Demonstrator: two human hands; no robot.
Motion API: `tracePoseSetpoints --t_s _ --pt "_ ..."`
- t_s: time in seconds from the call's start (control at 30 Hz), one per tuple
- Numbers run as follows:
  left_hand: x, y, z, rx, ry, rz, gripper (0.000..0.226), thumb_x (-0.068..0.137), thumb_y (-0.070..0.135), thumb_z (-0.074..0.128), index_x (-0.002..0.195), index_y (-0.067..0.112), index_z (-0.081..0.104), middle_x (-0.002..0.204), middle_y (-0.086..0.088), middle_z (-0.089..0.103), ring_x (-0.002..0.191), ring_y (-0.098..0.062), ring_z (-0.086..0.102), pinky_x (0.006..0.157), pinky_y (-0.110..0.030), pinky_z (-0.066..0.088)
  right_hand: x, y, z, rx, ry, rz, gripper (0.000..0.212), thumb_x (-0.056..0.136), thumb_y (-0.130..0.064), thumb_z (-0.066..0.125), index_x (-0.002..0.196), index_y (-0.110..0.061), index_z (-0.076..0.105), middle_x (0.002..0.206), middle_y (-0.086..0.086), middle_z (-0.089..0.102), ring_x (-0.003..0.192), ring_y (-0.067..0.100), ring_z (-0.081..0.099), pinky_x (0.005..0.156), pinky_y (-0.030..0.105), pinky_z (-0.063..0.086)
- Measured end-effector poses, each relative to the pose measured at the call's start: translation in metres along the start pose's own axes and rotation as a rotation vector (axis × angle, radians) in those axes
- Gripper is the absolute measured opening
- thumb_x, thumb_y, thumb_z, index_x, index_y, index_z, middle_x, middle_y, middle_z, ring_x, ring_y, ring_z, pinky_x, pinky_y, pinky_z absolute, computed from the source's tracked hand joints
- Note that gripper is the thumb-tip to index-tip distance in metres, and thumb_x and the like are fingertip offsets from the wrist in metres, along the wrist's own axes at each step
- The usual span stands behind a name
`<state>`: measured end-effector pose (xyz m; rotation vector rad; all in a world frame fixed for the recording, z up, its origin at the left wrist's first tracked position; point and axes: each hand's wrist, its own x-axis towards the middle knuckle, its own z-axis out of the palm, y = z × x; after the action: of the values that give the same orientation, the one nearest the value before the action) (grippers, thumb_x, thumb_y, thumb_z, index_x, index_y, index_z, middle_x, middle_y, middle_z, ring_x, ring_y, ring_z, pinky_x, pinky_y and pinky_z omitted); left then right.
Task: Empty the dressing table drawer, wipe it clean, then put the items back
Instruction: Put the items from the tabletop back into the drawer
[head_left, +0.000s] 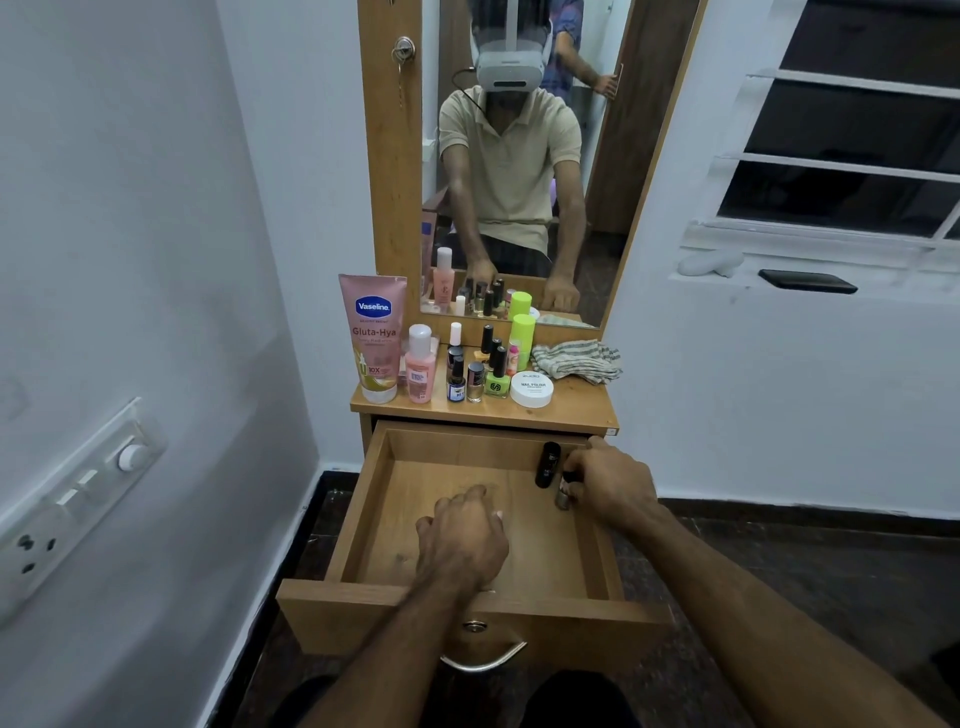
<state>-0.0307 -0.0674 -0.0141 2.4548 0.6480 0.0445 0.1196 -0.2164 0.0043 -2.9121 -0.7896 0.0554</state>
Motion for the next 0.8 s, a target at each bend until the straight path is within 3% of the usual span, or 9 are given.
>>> tracePoseSetpoints --t_s 0.17,0.5,0.63,0.7,0.8 --pt "-0.001 0.000 0.000 0.001 0.010 0.000 0.049 0.103 0.039 0.045 0.148 0.021 0.041 0.134 0.001 0.061 0.129 -0.020 0.046 0.109 -0.047 0.030 0.000 -0.003 -0.001 -0.014 0.008 0.013 0.014 0.088 -0.029 0.070 0.102 -0.029 0.068 0.109 -0.006 0.052 0.094 0.016 0.055 0.072 0.032 0.044" --pt "-0.001 0.000 0.000 0.002 0.009 -0.006 0.051 0.102 0.040 0.045 0.149 0.022 0.040 0.134 0.001 0.061 0.129 -0.019 0.045 0.110 -0.046 0.030 0.002 -0.012 -0.011 -0.098 -0.046 0.009 0.028 0.081 -0.034 0.076 0.107 -0.029 0.066 0.112 -0.005 0.057 0.095 0.019 0.060 0.077 0.034 0.053" --pt "-0.001 0.000 0.000 -0.008 0.014 -0.005 0.051 0.101 0.040 0.047 0.149 0.023 0.040 0.134 0.002 0.061 0.130 -0.019 0.045 0.110 -0.047 0.030 0.012 -0.037 -0.031 -0.049 0.051 -0.047 0.017 0.089 -0.025 0.069 0.104 -0.031 0.066 0.110 -0.004 0.064 0.089 0.018 0.059 0.070 0.033 0.052" --pt "-0.002 0.000 0.001 -0.014 0.017 -0.011 0.051 0.101 0.040 0.048 0.149 0.024 0.040 0.134 0.003 0.061 0.130 -0.018 0.045 0.111 -0.047 0.030 0.019 -0.055 -0.043 -0.014 0.143 -0.109 0.019 0.093 -0.028 0.065 0.112 -0.031 0.066 0.114 -0.005 0.066 0.093 0.019 0.062 0.071 0.035 0.054" --pt "-0.003 0.000 0.001 -0.010 0.038 -0.017 0.050 0.101 0.041 0.049 0.148 0.025 0.042 0.134 0.002 0.061 0.128 -0.018 0.046 0.110 -0.046 0.032 0.028 -0.082 -0.056 0.017 0.227 -0.218 0.040 0.094 -0.034 0.064 0.134 -0.033 0.057 0.124 -0.007 0.064 0.105 0.018 0.063 0.075 0.037 0.057"
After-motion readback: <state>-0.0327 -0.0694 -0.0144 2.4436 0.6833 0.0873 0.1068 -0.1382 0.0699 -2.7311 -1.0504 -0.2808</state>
